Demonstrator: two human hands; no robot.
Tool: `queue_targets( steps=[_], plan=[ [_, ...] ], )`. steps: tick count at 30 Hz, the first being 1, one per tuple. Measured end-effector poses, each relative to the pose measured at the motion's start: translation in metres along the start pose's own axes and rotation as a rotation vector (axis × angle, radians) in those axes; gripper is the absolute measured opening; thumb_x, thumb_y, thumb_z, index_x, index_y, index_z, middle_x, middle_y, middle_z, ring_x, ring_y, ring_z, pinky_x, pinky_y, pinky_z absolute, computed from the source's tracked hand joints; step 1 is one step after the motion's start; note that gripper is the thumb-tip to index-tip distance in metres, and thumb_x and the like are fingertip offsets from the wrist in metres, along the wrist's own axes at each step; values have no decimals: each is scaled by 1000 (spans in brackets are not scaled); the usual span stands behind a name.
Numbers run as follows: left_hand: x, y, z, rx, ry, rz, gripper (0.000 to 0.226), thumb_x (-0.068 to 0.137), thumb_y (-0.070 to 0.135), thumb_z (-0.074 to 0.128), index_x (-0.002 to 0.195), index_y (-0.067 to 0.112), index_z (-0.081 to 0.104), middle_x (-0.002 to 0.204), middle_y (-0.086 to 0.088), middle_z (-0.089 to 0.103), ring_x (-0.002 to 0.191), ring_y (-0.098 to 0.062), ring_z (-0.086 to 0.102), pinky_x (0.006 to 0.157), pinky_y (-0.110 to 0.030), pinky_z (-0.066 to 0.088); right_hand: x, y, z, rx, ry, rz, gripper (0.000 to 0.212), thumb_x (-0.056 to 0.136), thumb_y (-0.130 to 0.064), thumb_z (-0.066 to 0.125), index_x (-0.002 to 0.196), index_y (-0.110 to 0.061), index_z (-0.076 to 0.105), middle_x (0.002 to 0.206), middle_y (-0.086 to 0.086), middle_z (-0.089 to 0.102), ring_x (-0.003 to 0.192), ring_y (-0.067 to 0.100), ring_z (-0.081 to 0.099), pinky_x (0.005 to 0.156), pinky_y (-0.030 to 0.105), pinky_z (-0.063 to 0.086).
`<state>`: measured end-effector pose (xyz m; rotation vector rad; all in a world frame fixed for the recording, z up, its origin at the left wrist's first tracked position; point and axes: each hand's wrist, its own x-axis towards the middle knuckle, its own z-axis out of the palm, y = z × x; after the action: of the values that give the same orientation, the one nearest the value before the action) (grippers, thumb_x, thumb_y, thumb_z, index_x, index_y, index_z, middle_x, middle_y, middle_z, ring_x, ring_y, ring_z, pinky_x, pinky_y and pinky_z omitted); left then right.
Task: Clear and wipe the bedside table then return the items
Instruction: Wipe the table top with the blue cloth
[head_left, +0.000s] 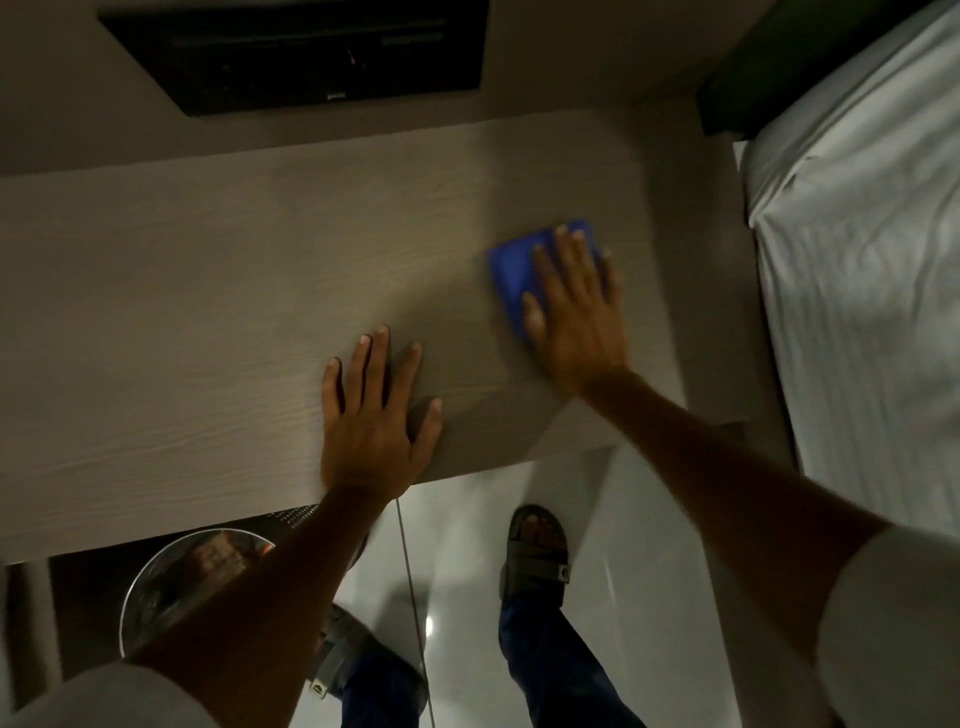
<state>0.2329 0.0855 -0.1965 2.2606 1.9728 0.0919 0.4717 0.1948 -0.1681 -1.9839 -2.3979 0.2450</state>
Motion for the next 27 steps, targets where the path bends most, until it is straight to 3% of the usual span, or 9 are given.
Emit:
queue_targets(
  steps=[4,7,9,13,16,18,22,24,27],
  plan=[
    [2,3,-5,-3,-56,-31,67,95,59,27,151,22,28,161,-14,22,148,-32,19,118,-57,17,26,81,-16,0,94,471,55,98,-41,25,147,-16,27,159,15,16,147,27,10,119,50,8],
    [4,4,-6,-12,-79,-49,68,93,60,29,151,24,28,161,-13,21,149,-31,18,118,-57,16,43,65,-15,53,98,542,56,98,-39,25,149,-16,23,158,15,16,147,28,10,118,50,10],
    [3,3,-4,-6,-85,-48,68,93,60,30,151,24,27,162,-13,21,149,-31,18,119,-57,15,45,27,-8,84,76,442,57,98,-39,28,149,-16,20,159,14,14,147,28,8,119,49,6],
    [2,2,-1,7,-57,-34,68,94,61,26,151,24,29,161,-13,23,148,-31,20,119,-54,14,34,-53,6,167,-5,-45,58,94,-36,40,146,-13,28,157,15,20,146,28,13,119,49,5],
    [1,1,0,22,-34,-31,68,93,61,26,150,23,31,160,-14,25,148,-31,21,120,-53,13,39,-50,3,121,-15,-241,48,95,-32,40,141,-16,41,155,14,28,145,30,19,118,48,9],
    [2,1,2,28,-43,-30,69,93,61,25,151,23,29,160,-14,23,148,-32,19,120,-53,12,53,-15,0,78,53,-138,46,98,-31,37,142,-18,39,154,16,28,144,33,21,117,49,9],
    [1,3,3,7,-46,-40,69,93,58,32,153,23,26,162,-14,19,151,-31,13,120,-55,11,90,69,-16,35,121,402,49,99,-40,25,146,-25,30,158,12,21,147,28,12,119,49,6],
    [0,3,2,-22,-52,-51,69,93,57,32,153,24,24,163,-13,18,151,-29,10,121,-55,10,100,76,-21,77,97,479,51,98,-41,25,146,-26,29,158,12,19,147,28,11,119,49,8],
    [1,3,0,-35,-54,-41,70,93,58,33,154,23,23,163,-13,17,151,-29,9,121,-52,5,102,49,-21,95,61,434,51,98,-41,27,147,-28,26,159,10,16,147,27,10,118,49,9]
  ],
)
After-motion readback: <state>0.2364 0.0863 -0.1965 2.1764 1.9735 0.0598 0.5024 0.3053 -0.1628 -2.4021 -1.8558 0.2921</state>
